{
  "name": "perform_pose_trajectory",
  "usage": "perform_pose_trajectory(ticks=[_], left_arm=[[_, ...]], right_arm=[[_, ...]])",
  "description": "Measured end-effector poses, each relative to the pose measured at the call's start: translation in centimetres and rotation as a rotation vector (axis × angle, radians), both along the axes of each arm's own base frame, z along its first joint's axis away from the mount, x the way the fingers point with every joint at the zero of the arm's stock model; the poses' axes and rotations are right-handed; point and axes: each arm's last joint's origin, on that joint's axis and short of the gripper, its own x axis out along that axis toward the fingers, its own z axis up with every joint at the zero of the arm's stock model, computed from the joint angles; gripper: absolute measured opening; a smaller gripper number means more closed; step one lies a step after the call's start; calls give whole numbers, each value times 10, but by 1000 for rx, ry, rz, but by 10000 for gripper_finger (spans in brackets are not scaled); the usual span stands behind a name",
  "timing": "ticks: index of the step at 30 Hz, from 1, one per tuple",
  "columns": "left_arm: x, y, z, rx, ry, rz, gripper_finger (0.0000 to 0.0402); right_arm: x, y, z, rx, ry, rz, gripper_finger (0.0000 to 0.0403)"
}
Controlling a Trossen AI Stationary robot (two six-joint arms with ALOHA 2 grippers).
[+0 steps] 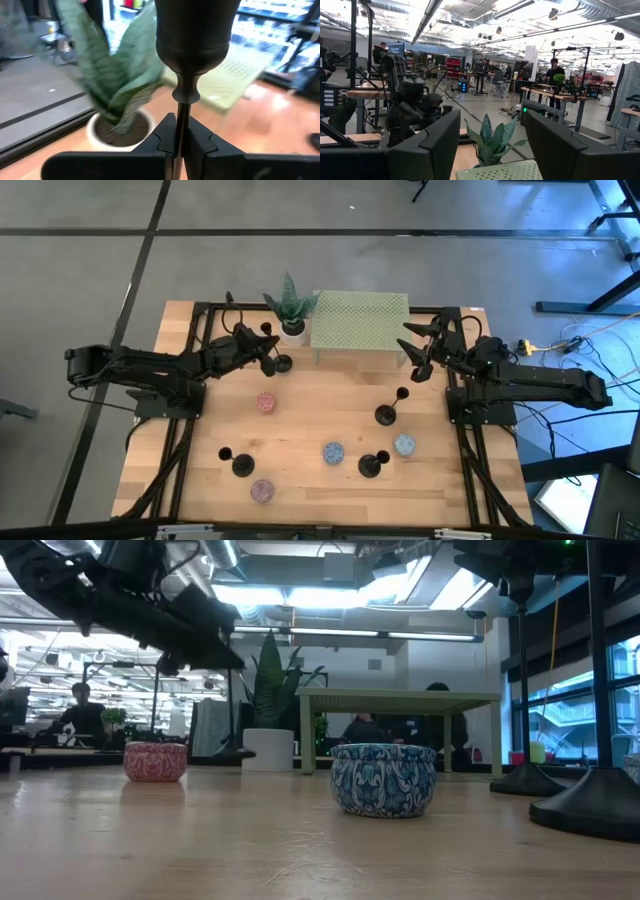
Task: Pick & Place candle stick holders
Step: Put the black candle holder on the shelf
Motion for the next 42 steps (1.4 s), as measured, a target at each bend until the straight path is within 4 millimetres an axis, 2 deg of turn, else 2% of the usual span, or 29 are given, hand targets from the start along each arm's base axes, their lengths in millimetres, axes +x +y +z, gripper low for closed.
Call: perform_pose_trajectory(ticks=[4,8,14,17,20,25,29,32,38,42], left_arm=[[8,-13,23,56,-42,-139,9],[18,-28,56,98,-50,-266,9],[32,-47,104,147,90,-381,9],[38,-50,130,194,55,-400,10],[45,-46,153,217,42,-380,10],[72,-22,165,235,118,-371,10],[103,10,169,232,126,-446,10],[120,37,172,237,140,-436,10],[135,92,193,261,90,-370,10],[145,126,189,205,61,-422,10]], right_arm=[[0,0,0,0,0,0,226],[0,0,0,0,0,0,226],[0,0,0,0,0,0,226],[0,0,0,0,0,0,226],[0,0,0,-1,-3,0,226],[-1,0,2,-5,-22,0,226],[0,0,1,-4,-18,0,226],[1,0,1,-4,-14,0,226],[1,0,1,-6,-13,-1,226],[1,0,1,-6,-13,-1,226]])
